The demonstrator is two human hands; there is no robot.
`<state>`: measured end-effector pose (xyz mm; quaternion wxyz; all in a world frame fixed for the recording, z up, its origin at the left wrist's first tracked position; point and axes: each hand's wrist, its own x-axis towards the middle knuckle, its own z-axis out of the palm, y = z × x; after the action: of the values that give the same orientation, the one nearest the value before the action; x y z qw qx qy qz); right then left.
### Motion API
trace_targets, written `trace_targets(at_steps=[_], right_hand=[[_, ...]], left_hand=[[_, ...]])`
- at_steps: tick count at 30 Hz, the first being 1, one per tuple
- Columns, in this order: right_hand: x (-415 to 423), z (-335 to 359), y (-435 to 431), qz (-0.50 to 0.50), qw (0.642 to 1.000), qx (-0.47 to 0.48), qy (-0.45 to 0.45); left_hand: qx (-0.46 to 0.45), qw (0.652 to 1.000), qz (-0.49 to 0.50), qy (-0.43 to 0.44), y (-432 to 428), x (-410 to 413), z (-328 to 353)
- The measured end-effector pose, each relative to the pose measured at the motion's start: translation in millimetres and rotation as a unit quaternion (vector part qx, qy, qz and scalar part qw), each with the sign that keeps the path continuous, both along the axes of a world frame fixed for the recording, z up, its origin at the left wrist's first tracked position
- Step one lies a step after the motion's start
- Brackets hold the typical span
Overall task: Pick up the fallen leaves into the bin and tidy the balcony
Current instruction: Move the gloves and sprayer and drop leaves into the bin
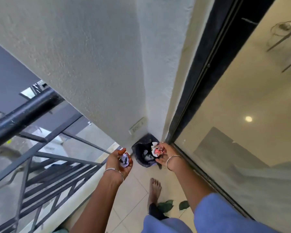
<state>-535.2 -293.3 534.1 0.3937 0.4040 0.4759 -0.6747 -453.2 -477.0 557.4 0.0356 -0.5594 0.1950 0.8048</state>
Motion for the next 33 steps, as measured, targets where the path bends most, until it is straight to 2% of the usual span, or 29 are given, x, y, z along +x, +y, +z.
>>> trace_targets(at_steps=[2, 5, 8, 12, 15, 20, 27, 33], right_hand=[[-7.6, -12.1, -2.4, -0.023, 0.999, -0.001, -0.029], [-12.6, -32.3, 2.5, -0.051, 0.995, 0.050, -0.068], [-9.6, -60.1, 18.6, -0.059, 0.991, 0.100, -0.063], [-4.9, -69.9, 44.5, -0.083, 0.987, 0.100, -0.090], [-4.0, -76.4, 68.4, -0.139, 0.980, 0.108, -0.098], [-6.1, -75.7, 91.2, -0.213, 0.966, 0.099, -0.111], [-7.1, -55.5, 84.1, -0.209, 0.973, 0.072, -0.062], [18.3, -17.4, 75.6, -0.215, 0.973, 0.083, 0.024]], left_hand=[[0.005, 1.000, 0.000, -0.020, -2.8, -9.1, -9.3], [0.001, 0.998, -0.018, -0.054, -5.0, -26.9, -28.9], [0.002, 0.997, -0.063, -0.042, -0.4, -46.9, -40.3], [-0.014, 0.991, -0.113, -0.077, 4.4, -74.3, -62.7], [-0.038, 0.984, -0.140, -0.101, 5.3, -90.6, -75.7], [-0.054, 0.982, -0.160, -0.085, 8.0, -98.8, -71.3], [-0.095, 0.974, -0.195, -0.069, 11.4, -87.1, -63.0], [-0.120, 0.948, -0.293, -0.035, 38.7, -75.9, -29.1]])
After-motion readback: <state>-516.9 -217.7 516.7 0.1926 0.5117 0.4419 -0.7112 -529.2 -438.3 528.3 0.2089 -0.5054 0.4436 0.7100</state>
